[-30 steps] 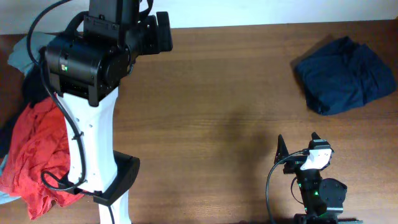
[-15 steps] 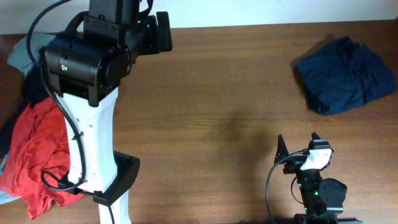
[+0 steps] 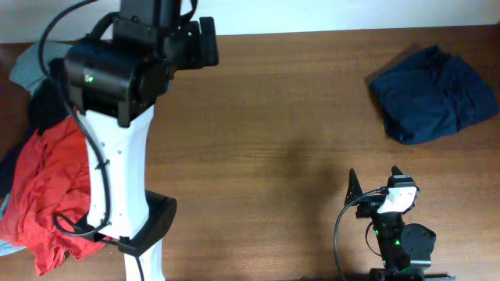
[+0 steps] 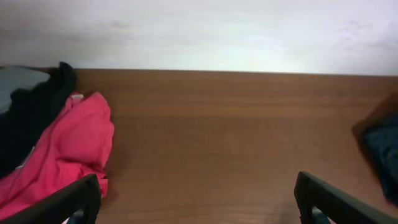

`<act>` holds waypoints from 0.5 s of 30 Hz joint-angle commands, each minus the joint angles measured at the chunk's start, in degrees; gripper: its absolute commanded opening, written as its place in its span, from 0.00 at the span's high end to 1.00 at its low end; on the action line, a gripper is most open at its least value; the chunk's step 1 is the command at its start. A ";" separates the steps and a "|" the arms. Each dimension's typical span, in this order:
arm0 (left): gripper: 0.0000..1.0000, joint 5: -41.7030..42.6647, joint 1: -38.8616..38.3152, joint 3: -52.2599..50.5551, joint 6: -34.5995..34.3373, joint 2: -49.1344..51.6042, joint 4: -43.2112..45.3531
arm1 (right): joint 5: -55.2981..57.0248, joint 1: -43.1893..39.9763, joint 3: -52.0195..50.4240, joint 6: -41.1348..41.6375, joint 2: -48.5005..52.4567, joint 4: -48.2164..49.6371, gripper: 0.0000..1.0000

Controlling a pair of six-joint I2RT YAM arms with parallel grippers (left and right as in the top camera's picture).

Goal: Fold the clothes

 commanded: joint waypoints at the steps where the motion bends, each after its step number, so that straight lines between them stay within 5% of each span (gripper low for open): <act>1: 0.01 -1.29 -0.85 -2.62 -0.31 0.42 2.93 | -0.76 -0.42 -0.26 0.22 0.11 -0.33 0.02; 6: 0.01 -2.10 -0.94 -12.90 0.61 -4.09 14.05 | -0.76 -0.42 -0.26 0.22 0.11 -0.33 0.01; 15: 0.01 -3.39 0.44 -52.87 5.57 -22.53 45.07 | -0.76 -0.42 -0.26 0.22 0.11 -0.33 0.01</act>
